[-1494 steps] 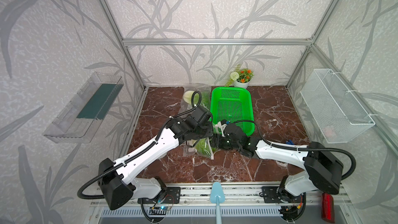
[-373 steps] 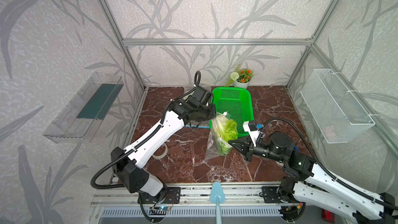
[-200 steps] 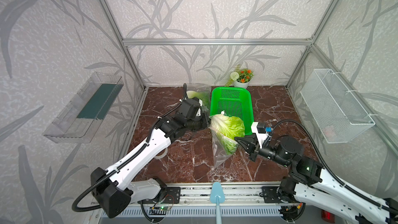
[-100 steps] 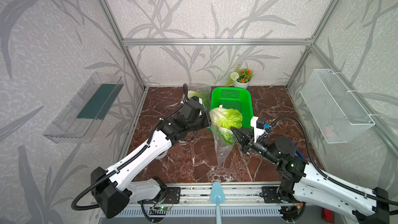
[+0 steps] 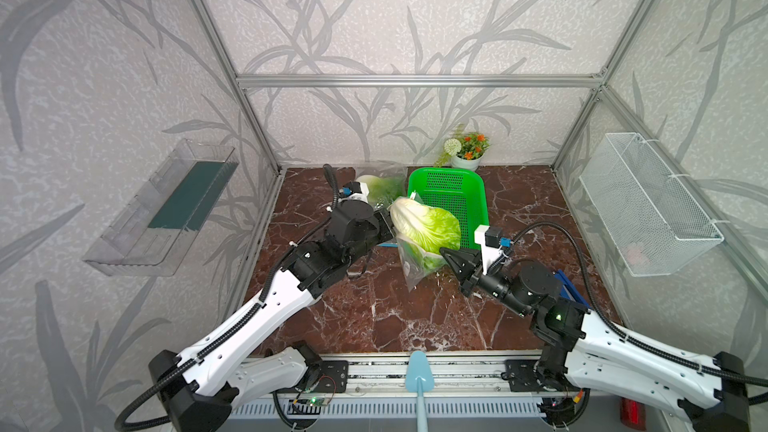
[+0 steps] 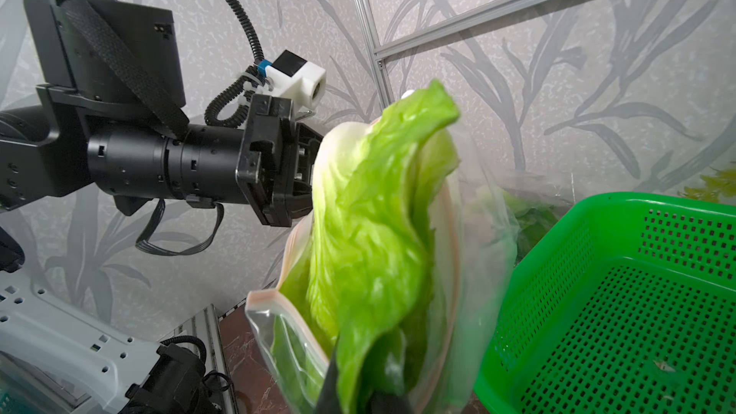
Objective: Open the zip-top bag and take out the chinese cabbages
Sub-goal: Pick up the Chinese cabbage from the zipper food storage bag.
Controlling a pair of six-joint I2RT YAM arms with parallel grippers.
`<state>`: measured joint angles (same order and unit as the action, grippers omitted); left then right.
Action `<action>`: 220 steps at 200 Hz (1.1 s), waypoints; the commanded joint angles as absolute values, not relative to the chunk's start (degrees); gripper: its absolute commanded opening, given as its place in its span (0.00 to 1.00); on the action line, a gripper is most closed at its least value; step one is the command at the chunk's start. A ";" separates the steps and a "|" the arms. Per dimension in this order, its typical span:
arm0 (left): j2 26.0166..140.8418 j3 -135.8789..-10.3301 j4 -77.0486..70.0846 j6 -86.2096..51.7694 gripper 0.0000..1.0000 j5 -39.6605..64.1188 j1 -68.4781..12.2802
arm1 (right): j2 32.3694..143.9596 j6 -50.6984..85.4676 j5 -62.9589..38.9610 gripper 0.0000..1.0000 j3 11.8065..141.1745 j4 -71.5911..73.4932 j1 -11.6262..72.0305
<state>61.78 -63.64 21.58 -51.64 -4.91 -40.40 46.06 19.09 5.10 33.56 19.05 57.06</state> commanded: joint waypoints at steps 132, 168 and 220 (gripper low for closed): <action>68.66 -67.91 21.60 -48.41 0.00 1.97 -43.40 | 54.19 19.38 -0.08 0.64 42.81 10.78 53.59; 69.27 -68.81 24.00 -45.37 0.00 2.50 -45.93 | 55.36 20.22 0.50 0.22 43.85 12.33 51.41; 67.76 -68.99 31.51 -45.46 0.00 -8.74 -45.98 | 52.12 20.51 0.44 0.00 41.42 17.72 51.15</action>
<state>68.88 -66.83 25.30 -46.39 -3.73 -45.04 55.27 20.18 1.04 41.50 8.73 51.24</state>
